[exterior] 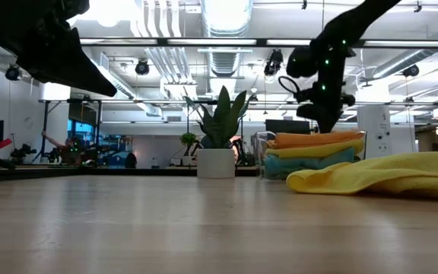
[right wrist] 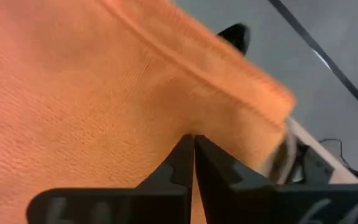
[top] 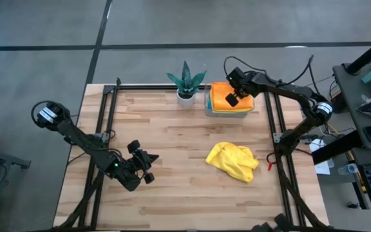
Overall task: Fold microfiber towels
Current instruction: Put the orange microfiber towel into the transparent bin, then fold the yellow microfiber towel
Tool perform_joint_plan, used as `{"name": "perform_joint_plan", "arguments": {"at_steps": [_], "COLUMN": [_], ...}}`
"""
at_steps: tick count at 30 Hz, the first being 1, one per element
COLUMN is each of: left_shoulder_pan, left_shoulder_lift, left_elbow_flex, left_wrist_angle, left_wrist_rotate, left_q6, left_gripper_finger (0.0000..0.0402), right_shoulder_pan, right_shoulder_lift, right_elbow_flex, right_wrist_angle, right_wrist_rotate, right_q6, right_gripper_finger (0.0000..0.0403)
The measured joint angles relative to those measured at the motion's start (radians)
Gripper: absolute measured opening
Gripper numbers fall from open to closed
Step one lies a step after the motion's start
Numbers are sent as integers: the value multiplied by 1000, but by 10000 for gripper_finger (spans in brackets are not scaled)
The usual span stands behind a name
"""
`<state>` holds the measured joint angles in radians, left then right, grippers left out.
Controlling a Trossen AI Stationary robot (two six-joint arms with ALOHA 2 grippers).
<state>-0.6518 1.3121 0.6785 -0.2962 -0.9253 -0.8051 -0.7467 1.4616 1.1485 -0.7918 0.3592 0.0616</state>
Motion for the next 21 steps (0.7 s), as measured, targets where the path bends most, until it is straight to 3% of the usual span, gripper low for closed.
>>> {"name": "perform_joint_plan", "arguments": {"at_steps": [7,13,15,21], "left_shoulder_pan": [9,19,20,21], "left_shoulder_lift": [0,0,0,0], "left_elbow_flex": [0,0,0,0], "left_wrist_angle": [0,5,5,9], "left_wrist_rotate": [0,0,0,0], "left_q6": [0,0,0,0], "left_gripper_finger": [0,0,0,0], "right_shoulder_pan": [3,56,104,345], "right_shoulder_lift": [-7,-114,-168,-325], "right_elbow_flex": [-66,7,17,-35], "right_wrist_angle": [44,-14,-43,-55], "right_wrist_rotate": [2,-1,-75,-457], "right_q6": [15,54,96,211], "right_gripper_finger": [9,8,8,8]}}
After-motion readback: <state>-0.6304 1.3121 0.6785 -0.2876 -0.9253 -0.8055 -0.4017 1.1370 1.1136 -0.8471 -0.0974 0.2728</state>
